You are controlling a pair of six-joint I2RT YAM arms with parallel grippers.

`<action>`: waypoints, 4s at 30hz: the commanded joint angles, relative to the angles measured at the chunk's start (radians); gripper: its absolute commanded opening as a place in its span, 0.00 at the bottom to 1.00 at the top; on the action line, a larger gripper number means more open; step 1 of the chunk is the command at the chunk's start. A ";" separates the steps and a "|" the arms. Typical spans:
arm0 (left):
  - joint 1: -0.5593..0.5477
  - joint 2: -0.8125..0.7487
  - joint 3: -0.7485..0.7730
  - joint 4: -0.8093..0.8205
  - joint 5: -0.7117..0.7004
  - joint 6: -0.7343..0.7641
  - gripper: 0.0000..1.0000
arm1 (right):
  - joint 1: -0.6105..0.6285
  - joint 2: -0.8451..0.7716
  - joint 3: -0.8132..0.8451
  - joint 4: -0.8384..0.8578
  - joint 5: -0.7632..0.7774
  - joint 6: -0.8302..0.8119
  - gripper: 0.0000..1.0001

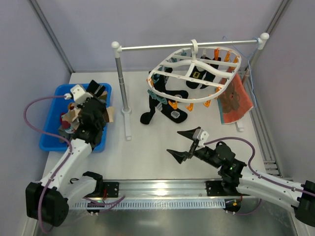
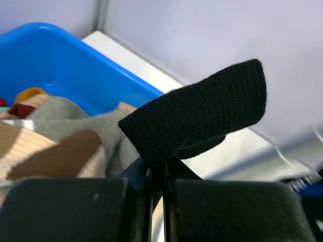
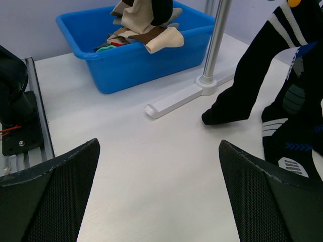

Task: Remove the socks clipped to the hanger
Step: Place the sock in the bin, then remove the sock from the hanger.

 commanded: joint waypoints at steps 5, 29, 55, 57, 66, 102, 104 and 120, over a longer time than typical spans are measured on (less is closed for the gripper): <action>0.134 0.068 0.119 -0.103 -0.131 -0.117 0.00 | 0.000 -0.015 -0.011 0.021 -0.007 0.011 1.00; 0.320 -0.047 -0.031 -0.273 -0.116 -0.404 1.00 | 0.000 -0.032 -0.016 0.020 -0.069 0.015 1.00; -0.338 0.063 -0.138 0.607 -0.232 0.238 1.00 | -0.117 0.044 -0.037 0.110 -0.013 0.092 1.00; -0.366 0.100 -0.178 0.682 -0.077 0.252 0.99 | -0.224 0.041 -0.045 0.129 -0.076 0.133 1.00; -0.381 0.289 -0.315 0.955 0.335 0.228 1.00 | -0.343 0.122 -0.074 0.230 -0.185 0.189 1.00; -0.568 0.713 -0.220 1.360 0.128 0.427 0.00 | -0.363 0.180 -0.094 0.262 -0.121 0.130 1.00; -0.610 0.665 -0.264 1.360 0.129 0.422 0.00 | -0.365 0.169 -0.103 0.261 -0.104 0.132 1.00; -1.082 0.610 -0.188 1.359 -0.102 0.770 0.00 | -0.365 0.082 -0.114 0.204 -0.125 0.140 1.00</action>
